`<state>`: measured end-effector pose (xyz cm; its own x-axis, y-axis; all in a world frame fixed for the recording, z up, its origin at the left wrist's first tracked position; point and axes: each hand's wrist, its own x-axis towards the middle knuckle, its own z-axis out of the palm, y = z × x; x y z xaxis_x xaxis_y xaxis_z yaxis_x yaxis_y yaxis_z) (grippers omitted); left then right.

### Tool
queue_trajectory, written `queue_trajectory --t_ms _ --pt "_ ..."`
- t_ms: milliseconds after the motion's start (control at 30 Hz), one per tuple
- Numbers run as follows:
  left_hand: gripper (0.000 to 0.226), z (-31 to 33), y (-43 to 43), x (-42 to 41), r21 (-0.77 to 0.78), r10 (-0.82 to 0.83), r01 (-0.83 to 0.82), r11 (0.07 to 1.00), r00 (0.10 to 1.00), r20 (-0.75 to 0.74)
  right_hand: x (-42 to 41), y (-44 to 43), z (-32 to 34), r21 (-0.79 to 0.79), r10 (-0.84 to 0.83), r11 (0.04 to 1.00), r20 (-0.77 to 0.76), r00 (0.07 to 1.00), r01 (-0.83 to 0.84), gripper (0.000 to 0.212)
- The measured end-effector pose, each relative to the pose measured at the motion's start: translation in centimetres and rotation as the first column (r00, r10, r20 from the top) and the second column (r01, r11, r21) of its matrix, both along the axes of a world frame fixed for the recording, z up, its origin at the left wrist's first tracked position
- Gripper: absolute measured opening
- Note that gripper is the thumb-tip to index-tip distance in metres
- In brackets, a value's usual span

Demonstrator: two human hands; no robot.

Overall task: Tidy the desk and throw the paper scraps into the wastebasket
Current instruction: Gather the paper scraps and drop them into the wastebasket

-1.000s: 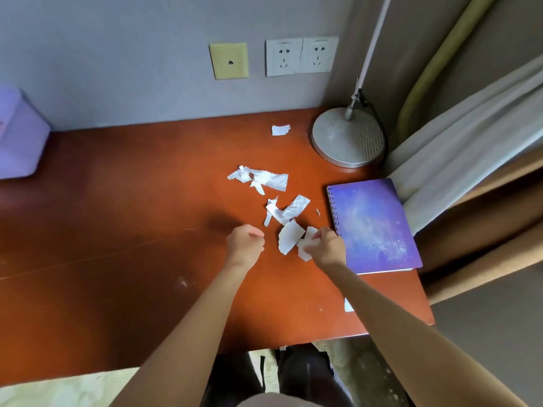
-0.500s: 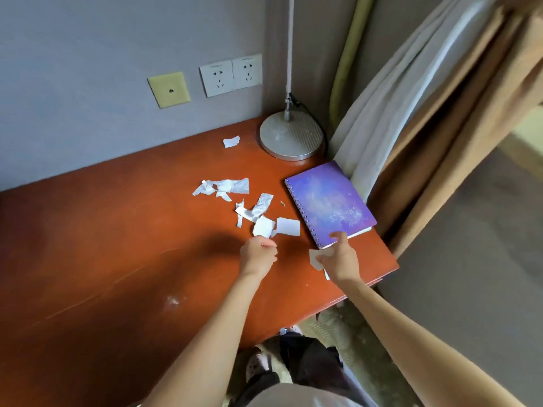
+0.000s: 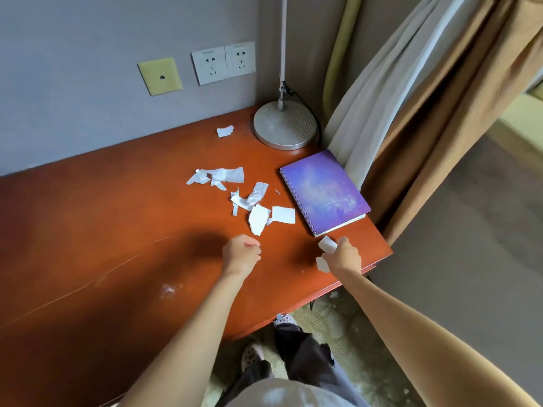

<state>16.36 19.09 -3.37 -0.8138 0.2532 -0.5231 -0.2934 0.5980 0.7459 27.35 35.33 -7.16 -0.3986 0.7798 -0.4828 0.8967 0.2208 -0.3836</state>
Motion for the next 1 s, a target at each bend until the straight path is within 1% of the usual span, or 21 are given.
queue_trajectory --t_ms 67,133,233,300,400,467,533,633,667,767,833,933,1000 --pt "0.021 -0.2 0.0 -0.3 -0.006 0.015 -0.015 1.0 1.0 0.003 -0.3 0.3 0.0 -0.057 -0.017 0.998 0.002 1.0 0.017 0.041" --pt "0.021 -0.3 0.3 -0.5 -0.018 0.015 -0.015 1.0 1.0 -0.001 -0.6 0.6 0.3 -0.081 0.012 0.997 0.015 1.0 -0.011 0.041" --pt "0.022 -0.4 1.0 -0.7 -0.02 0.001 -0.002 1.0 1.0 -0.007 -1.0 0.5 0.5 -0.062 0.053 0.997 -0.018 0.998 -0.054 0.026" --pt "0.023 -0.4 1.5 -1.0 -0.023 -0.008 0.008 1.0 1.0 -0.008 -1.5 0.1 0.7 -0.05 0.122 0.991 -0.067 0.99 -0.125 0.017" --pt "0.022 -0.4 1.8 -1.8 -0.052 -0.024 0.022 0.998 0.999 -0.027 -3.4 -0.5 1.6 -0.022 0.23 0.971 -0.155 0.961 -0.236 0.013" --pt "0.022 -0.7 2.0 -2.6 -0.106 -0.056 0.047 0.993 0.995 -0.079 -5.2 -0.6 2.3 -0.006 0.264 0.962 -0.213 0.941 -0.271 0.011" --pt "0.021 -1.1 2.4 -3.8 -0.179 -0.118 0.091 0.98 0.983 -0.143 -7.5 -0.2 2.5 -0.009 0.287 0.955 -0.226 0.931 -0.296 0.01" --pt "0.014 -1.6 3.4 -5.3 -0.263 -0.227 0.17 0.95 0.951 -0.207 -9.8 0.7 2.0 -0.014 0.359 0.931 -0.156 0.92 -0.365 0.01" --pt "0.018 -1.9 4.0 -5.8 -0.283 -0.254 0.188 0.941 0.942 -0.221 -10.5 1.1 1.7 -0.012 0.378 0.924 -0.127 0.917 -0.382 0.011" --pt "0.042 -3.2 5.6 -6.6 -0.334 -0.321 0.235 0.913 0.919 -0.229 -12.3 1.8 0.9 0.022 0.454 0.891 -0.054 0.889 -0.454 0.017" --pt "0.05 -4.2 6.5 -6.9 -0.352 -0.329 0.237 0.905 0.915 -0.232 -13.4 2.1 0.5 0.046 0.517 0.855 0.008 0.856 -0.516 0.025" --pt "0.046 -5.1 6.6 -6.8 -0.391 -0.311 0.195 0.899 0.915 -0.259 -14.3 2.2 0.0 0.04 0.619 0.775 0.154 0.77 -0.631 0.04" --pt "0.042 -5.3 6.0 -6.8 -0.379 -0.292 0.181 0.907 0.92 -0.261 -14.5 2.2 -0.1 0.034 0.659 0.732 0.219 0.72 -0.68 0.044"
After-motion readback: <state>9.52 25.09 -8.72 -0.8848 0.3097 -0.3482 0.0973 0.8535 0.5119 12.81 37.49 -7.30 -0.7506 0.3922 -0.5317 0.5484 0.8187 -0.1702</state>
